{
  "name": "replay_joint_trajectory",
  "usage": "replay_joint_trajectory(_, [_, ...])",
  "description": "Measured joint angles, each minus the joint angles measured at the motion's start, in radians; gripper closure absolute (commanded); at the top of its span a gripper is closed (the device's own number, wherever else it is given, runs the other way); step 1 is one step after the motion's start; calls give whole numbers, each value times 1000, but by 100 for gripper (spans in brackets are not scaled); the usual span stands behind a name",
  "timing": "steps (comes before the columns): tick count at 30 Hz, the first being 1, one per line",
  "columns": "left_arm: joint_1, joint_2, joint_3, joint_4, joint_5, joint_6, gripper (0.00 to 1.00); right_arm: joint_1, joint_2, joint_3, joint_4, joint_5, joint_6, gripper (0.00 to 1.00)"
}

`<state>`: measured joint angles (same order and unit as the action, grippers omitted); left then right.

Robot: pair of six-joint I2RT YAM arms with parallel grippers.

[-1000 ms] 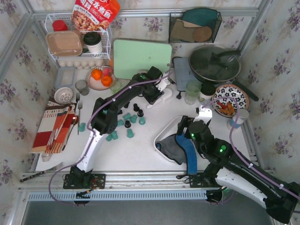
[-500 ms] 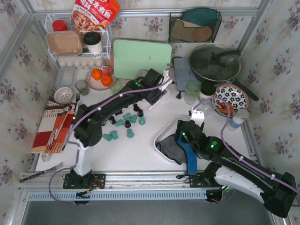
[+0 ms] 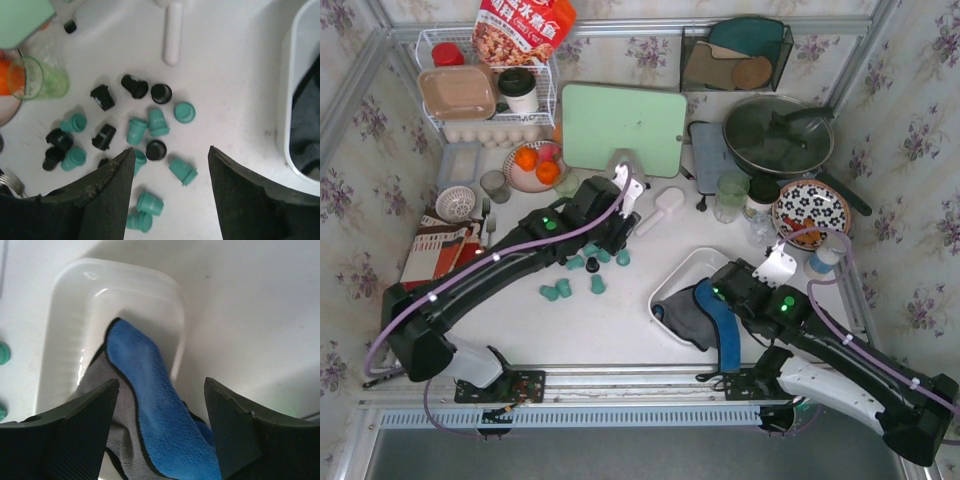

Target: Mix the coffee capsules in the storage basket

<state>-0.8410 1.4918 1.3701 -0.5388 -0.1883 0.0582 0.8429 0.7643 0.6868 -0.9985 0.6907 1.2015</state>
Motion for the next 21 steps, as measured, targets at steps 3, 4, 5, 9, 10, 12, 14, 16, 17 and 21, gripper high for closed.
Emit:
replay_joint_trajectory(3, [-11, -77, -43, -43, -1, -39, 35, 0, 19, 6, -79, 1, 76, 27])
replay_joint_trajectory(4, [-17, -106, -56, -64, 0, -51, 35, 0, 28, 3, -92, -1, 89, 28])
replay_joint_trajectory(5, [-20, -133, -67, -76, 0, -59, 34, 0, 38, -3, -97, -5, 98, 28])
replay_joint_trajectory(9, [-36, -239, -120, -111, 2, -87, 32, 0, 99, -51, -75, -34, 101, 35])
replay_joint_trajectory(10, [-39, -261, -131, -120, 2, -92, 32, 0, 117, -60, -62, -43, 100, 36])
replay_joint_trajectory(12, [-47, -309, -149, -143, -2, -106, 31, 0, 155, -70, -36, -67, 97, 39])
replay_joint_trajectory(14, [-56, -348, -153, -161, -2, -117, 31, 0, 189, -69, -5, -85, 87, 45])
replay_joint_trajectory(16, [-68, -382, -150, -181, -5, -132, 28, 0, 218, -56, 9, -103, 73, 48])
replay_joint_trajectory(17, [-71, -396, -146, -195, -4, -138, 27, 0, 230, -44, 15, -113, 64, 49])
replay_joint_trajectory(21, [-76, -451, -140, -249, 0, -161, 26, 0, 265, 29, 16, -125, 13, 71])
